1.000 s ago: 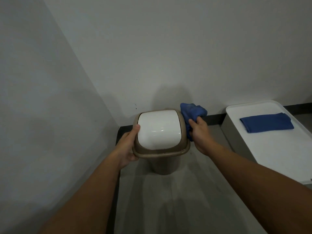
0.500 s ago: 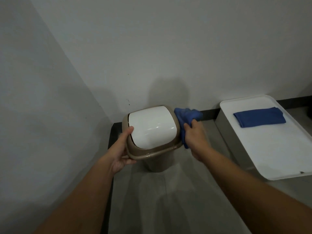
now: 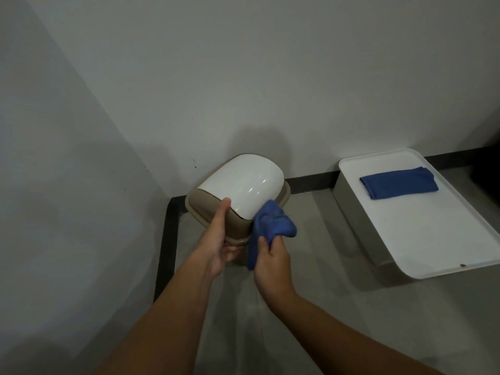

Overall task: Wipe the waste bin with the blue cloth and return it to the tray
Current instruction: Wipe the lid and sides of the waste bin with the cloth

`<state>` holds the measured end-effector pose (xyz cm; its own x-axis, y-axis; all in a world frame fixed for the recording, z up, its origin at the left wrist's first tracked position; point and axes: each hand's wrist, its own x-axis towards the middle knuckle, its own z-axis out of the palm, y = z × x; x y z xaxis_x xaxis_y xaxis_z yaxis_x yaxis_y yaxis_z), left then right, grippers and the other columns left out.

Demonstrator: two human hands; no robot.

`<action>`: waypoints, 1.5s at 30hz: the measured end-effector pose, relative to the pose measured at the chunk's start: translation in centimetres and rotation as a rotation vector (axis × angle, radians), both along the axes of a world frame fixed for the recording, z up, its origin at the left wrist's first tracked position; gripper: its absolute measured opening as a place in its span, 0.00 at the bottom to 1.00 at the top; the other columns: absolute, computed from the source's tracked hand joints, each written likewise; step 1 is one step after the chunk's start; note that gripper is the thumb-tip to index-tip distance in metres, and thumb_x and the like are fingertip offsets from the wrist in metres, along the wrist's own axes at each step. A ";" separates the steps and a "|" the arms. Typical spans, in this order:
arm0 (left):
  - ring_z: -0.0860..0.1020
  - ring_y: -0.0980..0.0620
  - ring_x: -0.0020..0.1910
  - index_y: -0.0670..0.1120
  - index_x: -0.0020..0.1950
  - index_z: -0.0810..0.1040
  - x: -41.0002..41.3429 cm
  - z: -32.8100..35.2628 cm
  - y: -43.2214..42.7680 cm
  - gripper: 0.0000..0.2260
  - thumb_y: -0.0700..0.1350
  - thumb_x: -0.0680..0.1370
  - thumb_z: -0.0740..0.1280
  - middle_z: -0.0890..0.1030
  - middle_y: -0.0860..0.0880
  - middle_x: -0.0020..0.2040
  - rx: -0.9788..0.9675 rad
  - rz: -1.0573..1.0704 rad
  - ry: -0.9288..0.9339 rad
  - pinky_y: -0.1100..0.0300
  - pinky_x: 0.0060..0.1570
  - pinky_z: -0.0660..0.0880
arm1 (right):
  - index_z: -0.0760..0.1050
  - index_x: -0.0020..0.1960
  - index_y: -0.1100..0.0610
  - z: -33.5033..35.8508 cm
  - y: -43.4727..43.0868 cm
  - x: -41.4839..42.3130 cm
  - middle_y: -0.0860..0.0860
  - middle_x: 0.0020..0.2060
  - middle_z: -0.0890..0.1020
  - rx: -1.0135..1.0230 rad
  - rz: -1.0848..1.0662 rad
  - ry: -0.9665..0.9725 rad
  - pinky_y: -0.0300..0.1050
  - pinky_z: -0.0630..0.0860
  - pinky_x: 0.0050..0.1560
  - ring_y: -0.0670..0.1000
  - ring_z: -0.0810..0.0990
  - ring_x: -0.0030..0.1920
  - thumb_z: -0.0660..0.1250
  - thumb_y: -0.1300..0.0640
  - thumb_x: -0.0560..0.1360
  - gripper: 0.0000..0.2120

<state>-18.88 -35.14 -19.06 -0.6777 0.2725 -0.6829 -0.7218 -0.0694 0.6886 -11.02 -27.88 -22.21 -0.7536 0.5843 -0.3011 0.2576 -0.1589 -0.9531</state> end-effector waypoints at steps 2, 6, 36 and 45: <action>0.80 0.43 0.50 0.47 0.70 0.63 -0.1 -0.1 0.0 0.37 0.64 0.68 0.67 0.80 0.43 0.52 0.002 0.008 0.000 0.52 0.41 0.81 | 0.70 0.42 0.53 0.2 1.5 0.4 0.54 0.41 0.77 -0.070 -0.020 -0.079 0.48 0.74 0.47 0.53 0.78 0.45 0.57 0.58 0.78 0.06; 0.77 0.43 0.57 0.49 0.73 0.61 -0.2 -0.8 0.0 0.41 0.66 0.66 0.68 0.76 0.43 0.63 -0.055 0.038 0.012 0.47 0.57 0.75 | 0.69 0.55 0.55 2.0 7.3 -1.9 0.50 0.42 0.78 0.016 -0.376 -0.043 0.45 0.73 0.42 0.50 0.78 0.43 0.55 0.55 0.78 0.09; 0.72 0.42 0.62 0.47 0.68 0.68 -4.9 -2.3 -2.2 0.24 0.58 0.77 0.51 0.74 0.42 0.64 -0.564 0.283 0.301 0.44 0.65 0.67 | 0.67 0.51 0.51 2.7 6.3 -3.4 0.46 0.41 0.73 0.248 -0.061 0.010 0.37 0.69 0.39 0.40 0.72 0.38 0.54 0.57 0.78 0.05; 0.81 0.48 0.41 0.44 0.43 0.77 0.1 -3.8 -1.1 0.09 0.44 0.79 0.59 0.80 0.44 0.42 -0.440 0.355 0.193 0.50 0.46 0.80 | 0.69 0.56 0.56 2.1 7.4 -5.5 0.50 0.46 0.75 0.213 -0.150 0.012 0.46 0.68 0.48 0.52 0.75 0.49 0.53 0.55 0.79 0.09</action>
<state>-18.82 -36.20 -22.84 -0.7988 -0.2740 -0.5356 -0.5654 0.0379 0.8239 -16.52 -20.53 -20.14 -0.6567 0.7388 -0.1514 0.2351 0.0098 -0.9719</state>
